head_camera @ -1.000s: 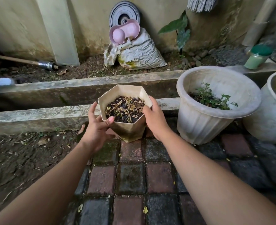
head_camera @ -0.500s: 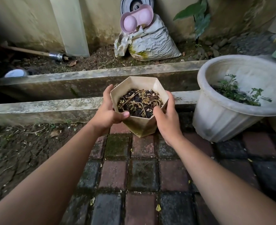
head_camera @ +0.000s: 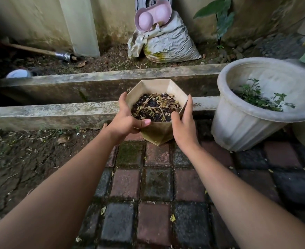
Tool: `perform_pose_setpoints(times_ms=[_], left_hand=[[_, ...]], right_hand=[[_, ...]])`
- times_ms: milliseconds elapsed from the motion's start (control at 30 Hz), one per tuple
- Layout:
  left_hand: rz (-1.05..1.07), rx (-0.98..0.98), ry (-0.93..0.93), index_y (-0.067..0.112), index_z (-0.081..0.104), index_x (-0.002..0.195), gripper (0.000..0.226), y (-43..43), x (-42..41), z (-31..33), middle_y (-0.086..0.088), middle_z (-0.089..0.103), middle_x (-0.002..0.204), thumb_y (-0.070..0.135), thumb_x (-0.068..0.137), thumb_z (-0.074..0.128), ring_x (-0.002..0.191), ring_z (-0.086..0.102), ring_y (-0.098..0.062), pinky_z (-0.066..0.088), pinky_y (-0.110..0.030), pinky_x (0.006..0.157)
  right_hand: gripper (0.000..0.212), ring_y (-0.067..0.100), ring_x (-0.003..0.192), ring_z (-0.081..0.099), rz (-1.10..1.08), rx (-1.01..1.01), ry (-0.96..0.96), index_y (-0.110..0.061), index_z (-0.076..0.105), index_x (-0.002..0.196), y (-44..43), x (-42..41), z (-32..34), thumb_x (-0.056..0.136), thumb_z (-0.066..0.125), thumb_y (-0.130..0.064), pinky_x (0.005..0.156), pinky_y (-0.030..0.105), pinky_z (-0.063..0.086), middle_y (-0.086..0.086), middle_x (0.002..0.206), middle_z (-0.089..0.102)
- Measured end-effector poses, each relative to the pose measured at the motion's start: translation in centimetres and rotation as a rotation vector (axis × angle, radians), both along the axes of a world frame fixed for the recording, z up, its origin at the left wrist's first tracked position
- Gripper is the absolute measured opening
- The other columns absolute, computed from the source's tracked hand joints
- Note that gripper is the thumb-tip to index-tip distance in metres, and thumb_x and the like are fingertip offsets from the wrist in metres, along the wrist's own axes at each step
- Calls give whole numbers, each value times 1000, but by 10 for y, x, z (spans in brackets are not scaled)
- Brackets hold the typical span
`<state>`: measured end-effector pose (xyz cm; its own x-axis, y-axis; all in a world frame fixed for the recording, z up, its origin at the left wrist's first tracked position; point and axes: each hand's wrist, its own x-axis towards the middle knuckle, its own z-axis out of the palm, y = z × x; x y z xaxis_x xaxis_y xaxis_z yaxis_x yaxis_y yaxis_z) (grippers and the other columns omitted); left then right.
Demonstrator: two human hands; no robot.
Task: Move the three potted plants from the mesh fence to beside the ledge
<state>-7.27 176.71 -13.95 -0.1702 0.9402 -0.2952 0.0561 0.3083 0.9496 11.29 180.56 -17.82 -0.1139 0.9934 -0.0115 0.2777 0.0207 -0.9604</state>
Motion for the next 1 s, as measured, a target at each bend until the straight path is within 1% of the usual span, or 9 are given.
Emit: perform_pose_setpoints(times_ms=[100, 200, 333, 467, 567, 667, 767, 867, 1000], left_hand=[[3, 7, 27, 44, -4, 162, 128, 0, -1, -3, 20, 44, 127, 11, 68, 77, 116, 53, -23, 53, -48, 88], [0, 1, 59, 44, -5, 161, 127, 0, -1, -3, 10, 38, 140, 15, 69, 77, 114, 53, -22, 54, -47, 85], [-31, -39, 56, 43, -8, 161, 129, 0, -4, 2, 15, 43, 126, 14, 70, 78, 115, 56, -28, 56, -42, 79], [-54, -69, 186, 31, -14, 164, 132, 2, -7, 5, -2, 31, 149, 5, 81, 84, 137, 39, -30, 37, -46, 108], [-69, -119, 339, 23, -11, 167, 125, 5, -3, 20, -14, 36, 156, 6, 86, 83, 140, 35, -26, 33, -41, 113], [-151, -144, 761, 33, 9, 166, 109, 2, -2, 70, -18, 34, 157, 26, 87, 83, 143, 39, -38, 37, -59, 120], [-227, -63, 798, 37, 23, 162, 89, -6, -4, 140, -13, 38, 154, 33, 91, 77, 143, 38, -36, 37, -62, 120], [-263, 86, 770, 34, 40, 156, 68, -15, -14, 225, -6, 44, 151, 30, 97, 73, 141, 45, -28, 40, -57, 121], [-262, 185, 801, 31, 48, 152, 59, -22, -31, 360, -3, 47, 150, 27, 99, 71, 140, 45, -20, 37, -45, 123]], right_hand=[[69, 25, 96, 58, -14, 28, 4, -27, 2, 167, 0, -4, -5, 109, 39, -23, 68, 20, 38, 20, 156, 49], [67, 27, 97, 57, 16, 25, -6, -26, 5, 167, 6, 0, -4, 109, 38, -21, 77, 32, 39, 19, 149, 55], [64, 26, 109, 58, 31, 20, 11, -26, 12, 163, 6, 4, 0, 107, 42, -19, 87, 37, 42, 13, 149, 53], [63, 28, 122, 55, 65, 1, -14, -24, 11, 161, 9, 7, 4, 107, 43, -19, 98, 38, 43, 10, 154, 47], [65, 24, 121, 56, 82, 13, -82, -23, 19, 162, 14, 11, 16, 106, 49, -13, 96, 36, 47, 9, 155, 48], [63, 20, 144, 43, 79, 137, -139, -25, 41, 158, 18, 18, 61, 101, 55, -2, 118, 31, 39, 8, 161, 39], [59, 8, 134, 39, 149, 289, -181, -28, 53, 149, 13, 28, 132, 94, 60, -8, 113, 7, 26, 2, 144, 43], [54, 24, 133, 47, 277, 341, -301, -32, 63, 140, 19, 35, 218, 92, 65, -8, 117, 36, 35, -2, 134, 50], [46, 25, 129, 51, 261, 401, -388, -38, 68, 130, 23, 44, 354, 90, 64, -15, 110, 38, 39, -11, 128, 55]])
